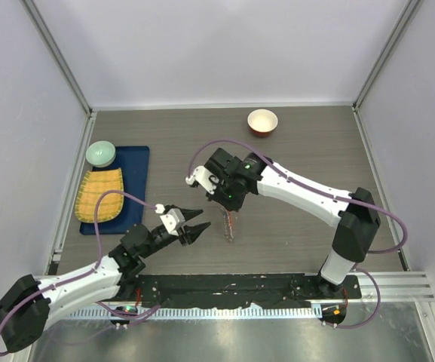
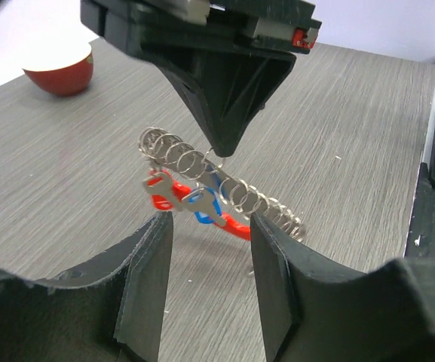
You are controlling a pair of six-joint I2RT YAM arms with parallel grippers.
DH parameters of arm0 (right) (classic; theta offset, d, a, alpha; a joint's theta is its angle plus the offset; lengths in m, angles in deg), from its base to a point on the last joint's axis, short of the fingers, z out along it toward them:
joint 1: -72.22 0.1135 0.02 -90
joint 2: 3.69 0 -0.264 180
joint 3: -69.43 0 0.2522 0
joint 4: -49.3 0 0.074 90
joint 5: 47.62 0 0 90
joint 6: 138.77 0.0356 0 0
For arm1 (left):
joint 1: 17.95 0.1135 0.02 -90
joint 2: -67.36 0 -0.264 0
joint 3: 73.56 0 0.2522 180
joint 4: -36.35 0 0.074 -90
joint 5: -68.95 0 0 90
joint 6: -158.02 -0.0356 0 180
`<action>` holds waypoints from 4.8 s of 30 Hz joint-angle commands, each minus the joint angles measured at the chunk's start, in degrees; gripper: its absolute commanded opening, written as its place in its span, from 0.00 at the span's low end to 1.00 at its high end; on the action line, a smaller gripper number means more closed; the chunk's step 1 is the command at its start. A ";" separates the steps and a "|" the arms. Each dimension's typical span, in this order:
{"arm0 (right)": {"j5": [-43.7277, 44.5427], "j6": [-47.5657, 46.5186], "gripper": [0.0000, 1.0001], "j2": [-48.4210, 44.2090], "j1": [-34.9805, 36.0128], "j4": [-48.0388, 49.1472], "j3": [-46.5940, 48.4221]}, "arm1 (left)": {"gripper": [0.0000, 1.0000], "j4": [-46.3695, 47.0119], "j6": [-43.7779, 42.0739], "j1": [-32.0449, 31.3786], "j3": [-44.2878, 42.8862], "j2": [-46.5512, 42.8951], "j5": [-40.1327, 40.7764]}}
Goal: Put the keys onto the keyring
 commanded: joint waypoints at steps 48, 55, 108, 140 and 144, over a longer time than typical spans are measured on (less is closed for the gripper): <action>-8.78 -11.57 0.01 -12.43 1.88 4.91 -8.70 | 0.29 34.88 1.19 -0.22 -8.40 32.64 -14.31; -8.69 -11.75 0.01 -12.87 1.96 5.34 -8.88 | 0.34 24.78 -0.84 -0.14 -8.66 28.34 -10.79; 13.00 14.61 0.68 -31.14 -18.68 26.15 -27.85 | 0.00 15.46 -4.44 -0.14 -1.37 12.35 -2.44; 17.49 13.13 0.31 -5.66 -35.65 37.95 -34.63 | 0.00 2.17 -7.43 -0.22 -2.86 3.72 3.54; 18.20 12.77 0.30 -4.96 -35.74 37.86 -34.54 | 0.00 2.00 -7.43 -0.22 -2.86 3.37 3.54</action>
